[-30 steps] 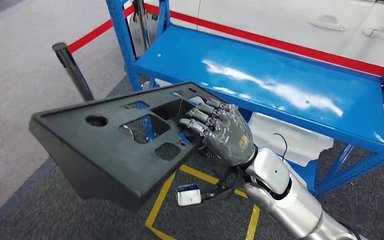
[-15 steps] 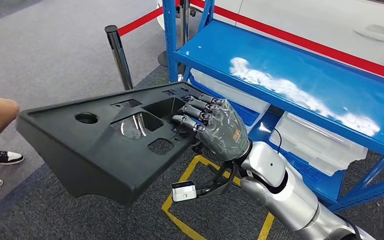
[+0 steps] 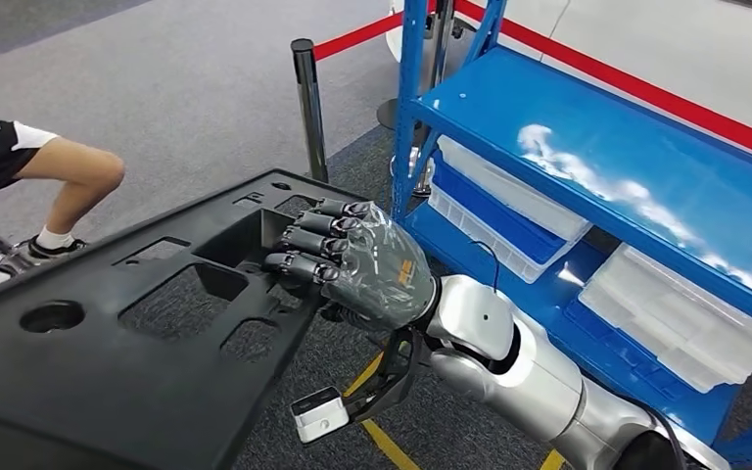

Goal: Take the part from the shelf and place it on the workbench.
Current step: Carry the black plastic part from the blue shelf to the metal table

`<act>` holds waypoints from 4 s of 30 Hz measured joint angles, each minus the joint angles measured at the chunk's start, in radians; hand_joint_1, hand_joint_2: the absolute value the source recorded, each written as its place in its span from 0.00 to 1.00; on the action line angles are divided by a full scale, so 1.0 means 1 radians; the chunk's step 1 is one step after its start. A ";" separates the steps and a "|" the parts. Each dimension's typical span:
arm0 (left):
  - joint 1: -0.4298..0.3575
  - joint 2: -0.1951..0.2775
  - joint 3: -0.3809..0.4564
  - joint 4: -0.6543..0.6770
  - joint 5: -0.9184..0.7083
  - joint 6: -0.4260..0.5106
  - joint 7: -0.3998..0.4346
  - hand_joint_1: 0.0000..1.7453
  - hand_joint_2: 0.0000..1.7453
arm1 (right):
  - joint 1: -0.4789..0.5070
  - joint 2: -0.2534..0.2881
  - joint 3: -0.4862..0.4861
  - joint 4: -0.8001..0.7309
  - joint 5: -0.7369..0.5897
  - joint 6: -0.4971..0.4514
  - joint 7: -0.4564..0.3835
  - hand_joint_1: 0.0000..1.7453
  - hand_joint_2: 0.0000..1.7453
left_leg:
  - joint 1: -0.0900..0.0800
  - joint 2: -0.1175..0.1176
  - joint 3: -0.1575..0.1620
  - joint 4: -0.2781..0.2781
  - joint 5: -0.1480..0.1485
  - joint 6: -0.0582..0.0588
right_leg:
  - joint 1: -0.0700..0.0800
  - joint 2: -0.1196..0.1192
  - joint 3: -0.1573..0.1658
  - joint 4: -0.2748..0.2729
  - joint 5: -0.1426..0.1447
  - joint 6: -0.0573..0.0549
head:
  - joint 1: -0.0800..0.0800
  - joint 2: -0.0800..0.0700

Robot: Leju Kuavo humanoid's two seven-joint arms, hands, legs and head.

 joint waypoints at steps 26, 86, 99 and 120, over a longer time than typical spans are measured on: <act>-0.013 0.060 0.004 0.061 0.042 0.036 -0.020 0.00 1.00 | -0.028 0.021 0.047 0.046 -0.004 -0.015 -0.007 1.00 1.00 | 0.011 -0.060 -0.156 0.228 -0.063 -0.003 | 0.000 0.064 -0.012 -0.018 0.024 -0.019 | -0.002 0.000; 0.109 -0.056 -0.031 0.089 0.020 0.160 -0.032 0.00 1.00 | 0.012 -0.026 0.041 0.066 0.053 -0.038 0.029 1.00 1.00 | 0.001 -0.064 -0.166 0.255 -0.101 0.012 | 0.003 0.081 -0.025 0.003 0.007 -0.018 | -0.006 0.000; 0.122 -0.047 -0.063 0.089 -0.017 0.169 0.029 0.00 1.00 | 0.050 -0.075 -0.016 0.022 0.077 -0.044 0.050 1.00 1.00 | -0.011 -0.057 0.008 -0.031 -0.007 0.076 | -0.001 0.105 -0.076 0.171 -0.102 0.025 | -0.005 0.000; 0.142 0.010 -0.088 0.091 -0.045 0.138 0.076 0.00 1.00 | 0.153 -0.211 -0.097 -0.083 0.069 -0.069 0.044 1.00 1.00 | -0.006 -0.039 -0.099 0.126 -0.017 0.033 | -0.001 0.044 0.022 0.009 -0.037 -0.009 | -0.006 0.000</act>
